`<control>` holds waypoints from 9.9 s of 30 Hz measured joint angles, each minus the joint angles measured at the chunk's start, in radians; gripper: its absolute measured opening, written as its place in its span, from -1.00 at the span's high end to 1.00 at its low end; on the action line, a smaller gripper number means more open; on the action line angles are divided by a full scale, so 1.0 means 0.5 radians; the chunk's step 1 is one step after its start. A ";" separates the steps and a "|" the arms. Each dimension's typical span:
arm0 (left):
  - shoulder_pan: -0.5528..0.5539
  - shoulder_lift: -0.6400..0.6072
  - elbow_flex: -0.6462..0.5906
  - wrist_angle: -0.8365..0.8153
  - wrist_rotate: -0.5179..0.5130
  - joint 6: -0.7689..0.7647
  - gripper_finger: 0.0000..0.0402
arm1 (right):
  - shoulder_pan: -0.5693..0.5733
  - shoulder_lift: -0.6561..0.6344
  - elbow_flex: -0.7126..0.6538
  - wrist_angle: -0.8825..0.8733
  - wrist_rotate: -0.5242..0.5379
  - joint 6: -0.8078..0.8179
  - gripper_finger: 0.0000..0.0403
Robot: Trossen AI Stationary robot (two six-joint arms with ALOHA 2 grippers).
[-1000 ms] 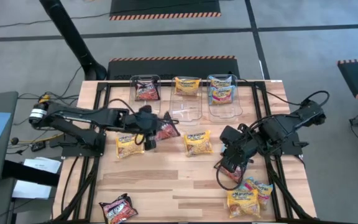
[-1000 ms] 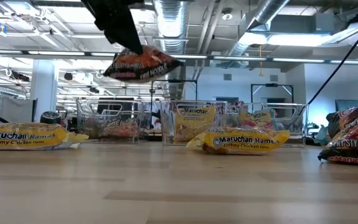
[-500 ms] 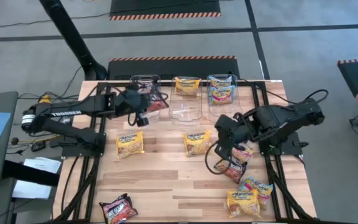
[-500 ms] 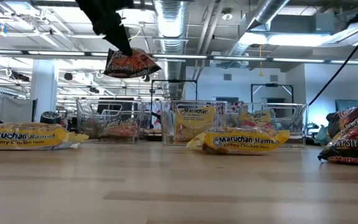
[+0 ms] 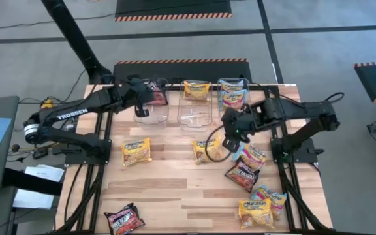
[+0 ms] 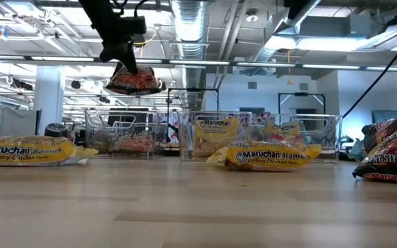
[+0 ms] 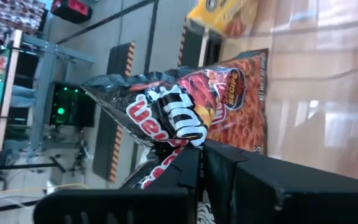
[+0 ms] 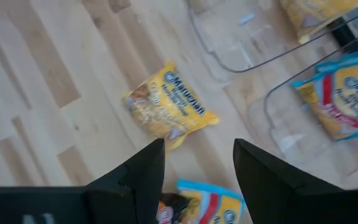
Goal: Sort Maruchan noodles
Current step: Put the black noodle pack into the left transparent bin, then put the yellow noodle pack into the middle transparent bin
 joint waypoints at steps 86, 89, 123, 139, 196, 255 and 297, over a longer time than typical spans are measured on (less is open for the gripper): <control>0.439 0.890 0.046 0.093 0.443 -0.380 0.19 | -0.521 0.000 0.000 -0.018 -0.028 -0.621 -0.07; 0.439 0.890 0.126 0.016 0.454 -0.450 0.19 | -0.521 0.000 0.000 -0.018 -0.028 -0.622 -0.07; 0.368 0.824 0.886 -0.647 1.401 -1.030 0.19 | -0.369 0.000 0.000 -0.161 -0.907 -0.535 -0.07; -0.044 0.483 0.886 -0.750 1.499 -1.062 0.19 | 0.222 0.000 0.000 -0.170 -1.015 0.253 -0.07; -0.953 0.265 0.884 -0.955 1.371 -1.458 0.19 | 1.176 0.949 -0.018 0.102 -1.230 0.688 -0.07; -0.985 0.266 0.884 -0.997 1.328 -1.697 0.19 | 0.701 -0.111 -1.515 1.127 -1.802 0.087 -0.06; -0.986 0.266 0.884 -0.943 1.055 -1.930 0.19 | 0.954 -0.098 -1.938 1.815 -1.633 0.524 -0.06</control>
